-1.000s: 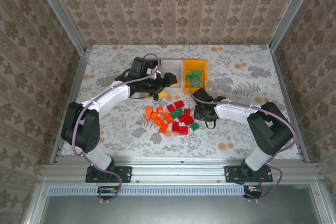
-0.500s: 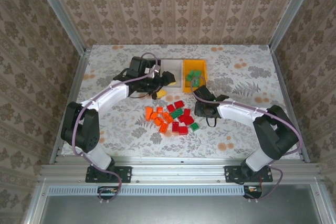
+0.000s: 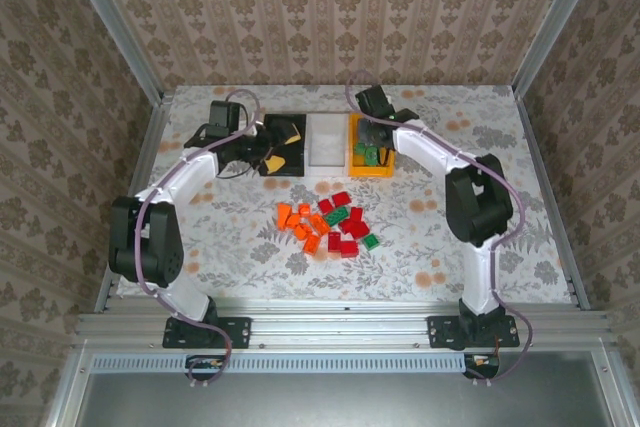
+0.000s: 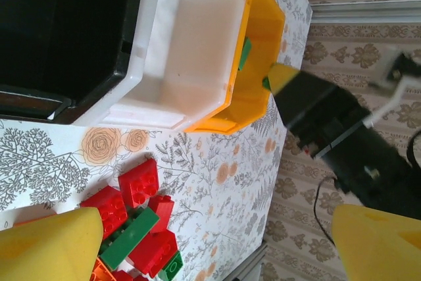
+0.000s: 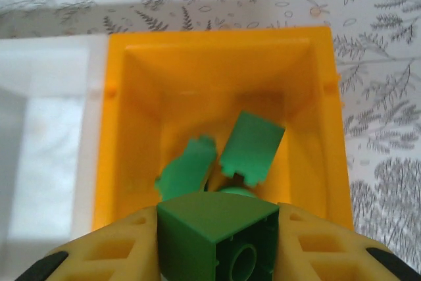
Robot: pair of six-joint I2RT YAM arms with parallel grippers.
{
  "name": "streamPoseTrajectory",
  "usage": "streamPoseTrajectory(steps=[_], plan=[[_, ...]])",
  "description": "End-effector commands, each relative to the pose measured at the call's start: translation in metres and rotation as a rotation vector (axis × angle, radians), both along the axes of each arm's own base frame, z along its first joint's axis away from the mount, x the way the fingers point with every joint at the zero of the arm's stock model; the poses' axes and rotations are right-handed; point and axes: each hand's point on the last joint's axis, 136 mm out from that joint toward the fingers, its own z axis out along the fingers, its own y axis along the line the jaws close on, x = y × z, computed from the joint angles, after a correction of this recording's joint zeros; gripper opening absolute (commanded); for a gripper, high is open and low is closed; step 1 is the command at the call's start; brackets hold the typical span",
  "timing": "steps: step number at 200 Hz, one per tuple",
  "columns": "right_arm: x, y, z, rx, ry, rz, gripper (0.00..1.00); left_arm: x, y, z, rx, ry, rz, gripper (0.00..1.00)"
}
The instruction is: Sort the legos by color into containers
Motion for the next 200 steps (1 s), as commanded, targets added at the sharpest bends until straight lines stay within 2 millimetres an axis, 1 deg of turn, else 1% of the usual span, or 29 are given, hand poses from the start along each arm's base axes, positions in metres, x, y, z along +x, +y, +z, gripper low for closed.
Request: streamPoseTrajectory(steps=[1,7,13,20,28,49,64,74,85,93,99,110,124,133,139,147,161,165,166,172,173,174,183,200], plan=[[0.004,-0.013,-0.007,-0.089,0.075,0.027,0.34,-0.001,0.0,0.012,-0.009,-0.032,-0.013,0.92],[0.006,-0.013,-0.007,-0.091,0.08,0.028,0.37,-0.001,0.0,0.011,-0.01,-0.03,-0.012,0.92],[0.008,-0.014,-0.006,-0.095,0.08,0.025,0.43,0.0,0.001,0.011,-0.009,-0.03,-0.012,0.92],[0.01,-0.014,-0.001,-0.096,0.067,0.022,0.51,0.001,0.001,0.012,-0.01,-0.034,-0.011,0.92],[0.01,-0.014,0.004,-0.094,0.056,0.024,0.56,0.001,0.002,0.012,-0.009,-0.032,-0.009,0.92],[0.009,-0.014,0.024,-0.078,0.015,0.027,0.61,0.001,0.001,0.013,-0.016,-0.035,-0.013,0.92],[0.004,-0.016,0.041,-0.073,-0.014,0.027,0.63,0.0,0.001,0.014,-0.019,-0.037,-0.014,0.92],[-0.002,-0.014,0.05,-0.067,-0.031,0.034,0.63,0.0,0.0,0.016,-0.02,-0.039,-0.016,0.92],[-0.015,-0.009,0.059,-0.062,-0.04,0.055,0.62,-0.001,-0.001,0.017,-0.022,-0.042,-0.017,0.92],[-0.028,-0.005,0.062,-0.064,-0.043,0.069,0.62,-0.002,-0.002,0.017,-0.021,-0.044,-0.02,0.92],[-0.041,-0.003,0.06,-0.067,-0.038,0.084,0.61,-0.003,-0.003,0.017,-0.019,-0.044,-0.022,0.92],[-0.068,0.002,0.054,-0.066,-0.024,0.111,0.6,-0.006,-0.007,0.015,-0.015,-0.04,-0.03,0.92],[-0.107,0.008,0.04,-0.047,0.014,0.16,0.58,-0.011,-0.016,0.014,-0.01,-0.037,-0.055,0.92],[-0.134,0.011,0.025,-0.026,0.056,0.193,0.57,-0.019,-0.027,0.013,-0.01,-0.037,-0.085,0.92],[-0.151,0.013,0.021,-0.003,0.073,0.213,0.57,-0.024,-0.035,0.012,-0.004,-0.036,-0.108,0.92],[-0.175,0.015,0.008,0.016,0.116,0.249,0.57,-0.033,-0.047,0.011,0.001,-0.037,-0.144,0.92],[-0.21,0.017,-0.006,0.03,0.159,0.307,0.56,-0.049,-0.067,0.006,0.01,-0.029,-0.211,0.93],[-0.22,0.017,-0.009,0.033,0.172,0.326,0.57,-0.05,-0.069,0.004,0.011,-0.024,-0.217,0.93],[-0.222,0.017,-0.01,0.034,0.174,0.331,0.57,-0.054,-0.074,0.004,0.01,-0.024,-0.233,0.92],[-0.234,0.017,-0.018,0.032,0.205,0.352,0.57,-0.063,-0.086,0.002,0.005,-0.016,-0.27,0.92],[-0.234,0.017,-0.018,0.032,0.205,0.352,0.57,-0.064,-0.087,0.002,0.004,-0.015,-0.274,0.93],[-0.238,0.018,-0.013,0.043,0.194,0.358,0.58,-0.065,-0.088,0.002,0.004,-0.013,-0.278,0.93],[-0.252,0.016,-0.018,0.052,0.217,0.369,0.59,-0.073,-0.097,0.0,-0.004,-0.002,-0.309,0.93],[-0.276,0.017,-0.034,0.073,0.27,0.395,0.61,-0.081,-0.106,-0.003,-0.012,0.01,-0.336,0.92]])
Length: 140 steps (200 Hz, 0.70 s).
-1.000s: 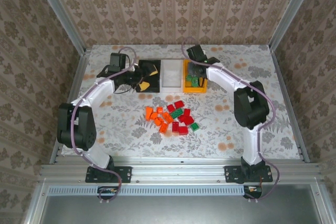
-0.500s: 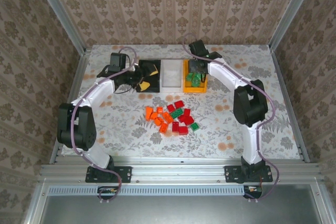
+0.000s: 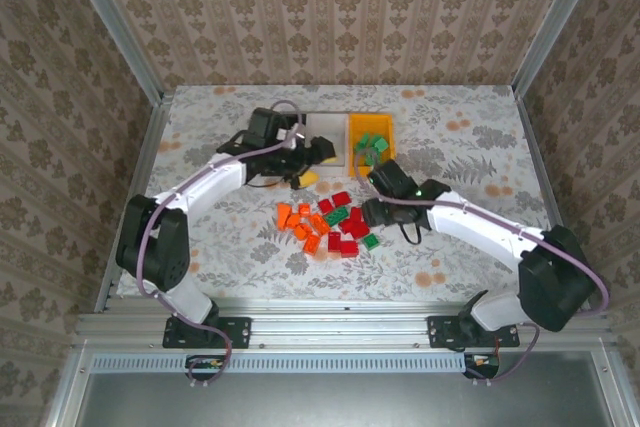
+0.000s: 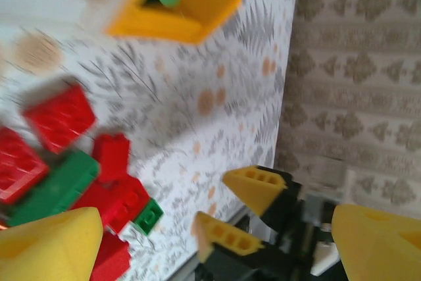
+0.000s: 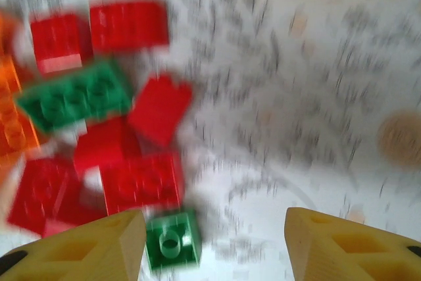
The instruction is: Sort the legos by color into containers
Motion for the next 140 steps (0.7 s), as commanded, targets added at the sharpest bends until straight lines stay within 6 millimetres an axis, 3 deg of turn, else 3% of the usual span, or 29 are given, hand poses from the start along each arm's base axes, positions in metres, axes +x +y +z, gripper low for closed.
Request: streamPoseTrajectory(steps=[1,31,51,73,140], plan=[[-0.033,0.006,-0.009,0.062,0.075,0.031,0.61,-0.01,-0.013,-0.001,-0.009,0.009,-0.059,0.92],[-0.05,0.013,-0.032,0.042,0.127,0.067,0.61,-0.01,-0.012,0.0,-0.006,0.001,-0.058,0.93],[-0.047,0.025,-0.039,0.05,0.121,0.084,0.61,-0.009,-0.011,0.0,-0.004,-0.002,-0.056,0.93],[-0.047,0.025,-0.053,0.014,0.146,0.082,0.61,-0.007,-0.01,-0.002,-0.002,0.004,-0.052,0.93],[-0.037,0.02,-0.071,-0.066,0.144,0.069,0.56,-0.005,-0.008,0.0,-0.003,0.001,-0.044,0.93]])
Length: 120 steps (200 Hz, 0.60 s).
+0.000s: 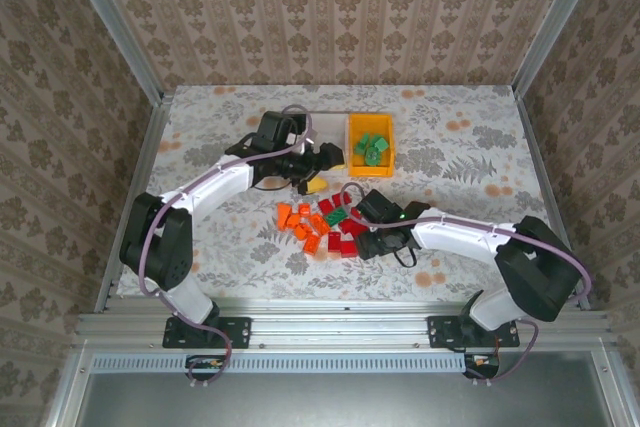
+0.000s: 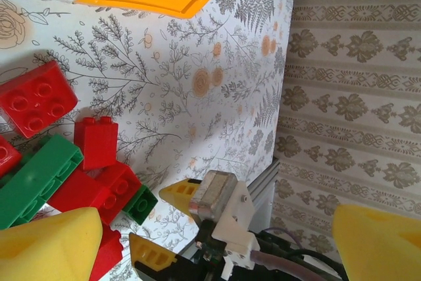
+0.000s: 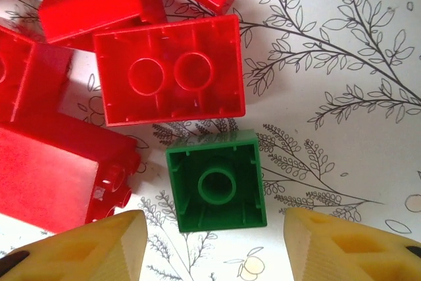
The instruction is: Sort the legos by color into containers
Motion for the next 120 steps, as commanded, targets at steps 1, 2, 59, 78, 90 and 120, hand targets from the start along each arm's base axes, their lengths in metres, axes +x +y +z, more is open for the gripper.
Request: streamPoseTrajectory(steps=[1,2,59,78,90,120], plan=[[0.007,-0.002,-0.008,-0.038,-0.013,-0.017,0.56,0.004,0.001,0.003,-0.003,-0.015,-0.012,0.93],[0.007,-0.002,-0.008,-0.04,-0.012,-0.017,0.56,0.004,0.001,0.003,-0.003,-0.014,-0.012,0.93],[0.023,-0.007,-0.006,-0.082,-0.084,-0.048,0.42,0.004,0.001,0.004,-0.005,-0.011,-0.01,0.93],[0.025,-0.004,-0.007,-0.09,-0.08,-0.028,0.37,0.006,0.003,0.004,-0.006,-0.012,-0.005,0.93],[0.025,-0.004,-0.009,-0.095,-0.075,-0.019,0.35,0.007,0.004,0.004,-0.005,-0.015,-0.002,0.93],[0.029,-0.002,-0.006,-0.096,-0.084,-0.019,0.31,0.009,0.006,0.005,-0.005,-0.016,0.005,0.93]])
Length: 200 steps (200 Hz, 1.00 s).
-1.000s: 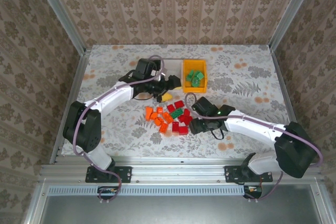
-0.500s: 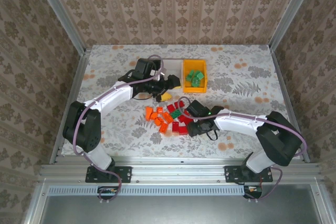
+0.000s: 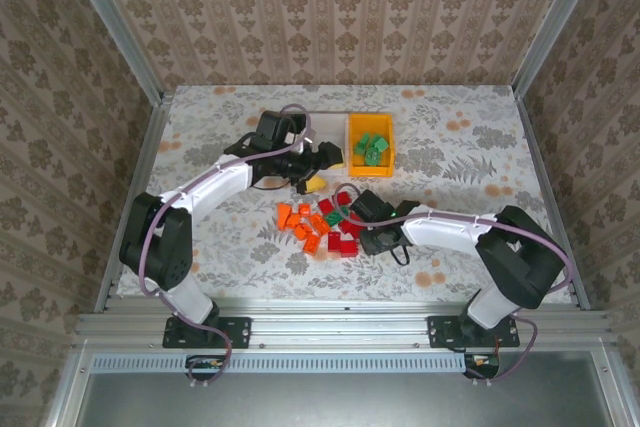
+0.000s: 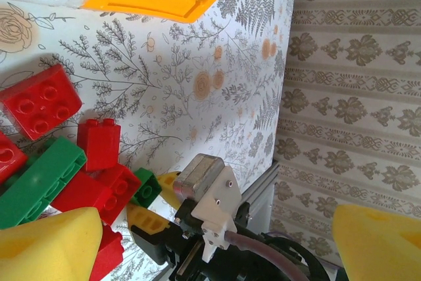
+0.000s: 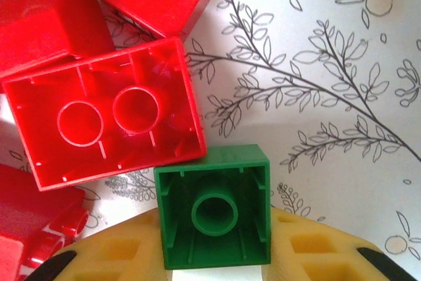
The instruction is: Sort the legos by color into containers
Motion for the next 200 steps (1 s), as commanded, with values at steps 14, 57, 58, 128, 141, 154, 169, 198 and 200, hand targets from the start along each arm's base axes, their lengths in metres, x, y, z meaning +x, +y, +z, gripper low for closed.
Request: streamPoseTrajectory(steps=[14,57,58,128,141,154,169,198,200], plan=[[0.012,0.001,0.013,-0.015,-0.051,-0.005,0.31,0.005,0.002,0.005,-0.005,-0.017,-0.006,0.93],[0.021,-0.014,0.055,-0.018,-0.144,-0.051,0.3,0.013,0.012,0.011,-0.016,-0.023,0.02,0.93],[0.022,-0.014,0.056,-0.016,-0.146,-0.052,0.3,0.014,0.012,0.011,-0.016,-0.023,0.021,0.93],[0.176,-0.024,0.106,0.046,-0.278,-0.198,0.3,0.072,0.093,0.02,0.004,-0.067,0.259,0.93],[0.204,-0.021,0.104,0.052,-0.27,-0.216,0.3,0.08,0.104,0.017,0.005,-0.056,0.291,0.93],[0.229,-0.018,0.103,0.079,-0.266,-0.242,0.29,0.084,0.111,0.015,0.002,-0.05,0.309,0.93],[0.245,-0.02,0.097,0.081,-0.224,-0.275,0.31,0.087,0.115,0.016,0.001,-0.054,0.319,0.93],[0.264,-0.021,0.098,0.101,-0.216,-0.291,0.44,0.087,0.116,0.018,0.006,-0.064,0.315,0.93],[0.264,-0.021,0.098,0.099,-0.217,-0.29,0.46,0.087,0.116,0.017,0.009,-0.064,0.316,0.93]])
